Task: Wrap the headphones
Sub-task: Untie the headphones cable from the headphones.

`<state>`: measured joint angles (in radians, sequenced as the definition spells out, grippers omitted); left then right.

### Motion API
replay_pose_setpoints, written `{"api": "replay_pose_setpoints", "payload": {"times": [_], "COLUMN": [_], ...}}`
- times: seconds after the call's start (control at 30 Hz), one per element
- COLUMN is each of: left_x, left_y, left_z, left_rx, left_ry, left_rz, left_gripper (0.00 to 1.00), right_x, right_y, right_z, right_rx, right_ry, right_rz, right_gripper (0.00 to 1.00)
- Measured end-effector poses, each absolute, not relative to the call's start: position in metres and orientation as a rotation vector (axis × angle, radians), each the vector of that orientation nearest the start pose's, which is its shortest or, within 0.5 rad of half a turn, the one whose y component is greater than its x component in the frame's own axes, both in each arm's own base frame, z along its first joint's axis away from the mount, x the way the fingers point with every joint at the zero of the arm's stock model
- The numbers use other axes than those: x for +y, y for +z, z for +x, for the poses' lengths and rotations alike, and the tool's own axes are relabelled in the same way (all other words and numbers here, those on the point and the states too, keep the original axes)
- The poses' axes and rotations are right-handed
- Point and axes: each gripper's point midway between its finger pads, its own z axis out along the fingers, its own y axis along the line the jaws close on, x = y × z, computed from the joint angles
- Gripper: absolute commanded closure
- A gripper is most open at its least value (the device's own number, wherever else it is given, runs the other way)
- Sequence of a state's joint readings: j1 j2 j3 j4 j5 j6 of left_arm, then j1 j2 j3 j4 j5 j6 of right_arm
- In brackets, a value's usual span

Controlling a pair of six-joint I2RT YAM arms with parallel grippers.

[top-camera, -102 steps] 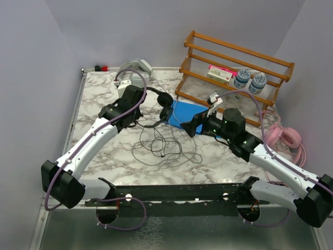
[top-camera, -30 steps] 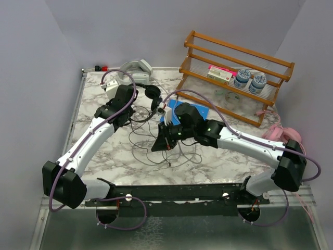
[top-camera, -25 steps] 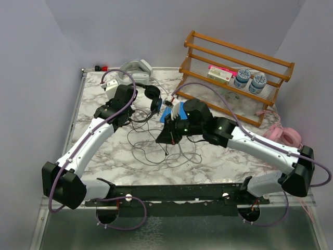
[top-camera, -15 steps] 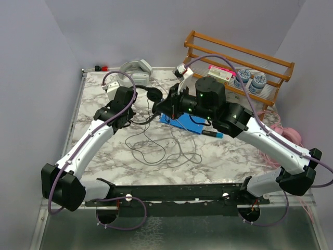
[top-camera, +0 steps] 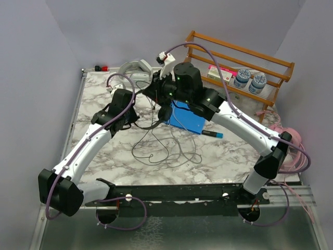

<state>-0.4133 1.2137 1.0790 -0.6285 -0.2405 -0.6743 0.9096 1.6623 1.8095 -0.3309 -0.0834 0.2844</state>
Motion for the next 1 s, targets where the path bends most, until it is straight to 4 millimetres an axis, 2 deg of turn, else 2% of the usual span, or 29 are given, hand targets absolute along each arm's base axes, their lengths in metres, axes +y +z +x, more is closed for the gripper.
{"api": "replay_pose_setpoints", "payload": {"times": [0.07,0.17,0.2,0.33,0.43,0.6,0.8,0.87,1.0], "left_x": [-0.123,-0.126,-0.127,-0.129,-0.129,-0.129,-0.129,-0.129,-0.129], "left_y": [0.194,0.200,0.204,0.223,0.239,0.262,0.270,0.270,0.268], "left_z": [0.314,0.314,0.314,0.316,0.318,0.320,0.322,0.323,0.322], "left_rx": [2.283,2.277,2.273,2.255,2.237,2.211,2.219,2.221,2.237], "left_ry": [-0.295,-0.314,-0.320,-0.338,-0.336,-0.329,-0.313,-0.311,-0.304], "left_rz": [-0.405,-0.378,-0.369,-0.326,-0.294,-0.251,-0.221,-0.221,-0.218], "left_gripper": [1.00,1.00,1.00,1.00,1.00,1.00,1.00,1.00,1.00], "right_x": [0.429,0.438,0.440,0.440,0.430,0.383,0.318,0.302,0.285], "right_y": [0.376,0.364,0.362,0.359,0.354,0.334,0.340,0.339,0.322], "right_z": [0.300,0.306,0.307,0.311,0.310,0.294,0.249,0.238,0.224], "right_rx": [1.753,1.760,1.759,1.755,1.758,1.772,1.625,1.582,1.544], "right_ry": [0.924,0.925,0.924,0.914,0.874,0.763,0.753,0.758,0.758], "right_rz": [-0.641,-0.656,-0.661,-0.668,-0.661,-0.641,-0.644,-0.637,-0.641], "right_gripper": [0.75,0.30,0.23,0.18,0.18,0.17,0.14,0.08,0.05]}}
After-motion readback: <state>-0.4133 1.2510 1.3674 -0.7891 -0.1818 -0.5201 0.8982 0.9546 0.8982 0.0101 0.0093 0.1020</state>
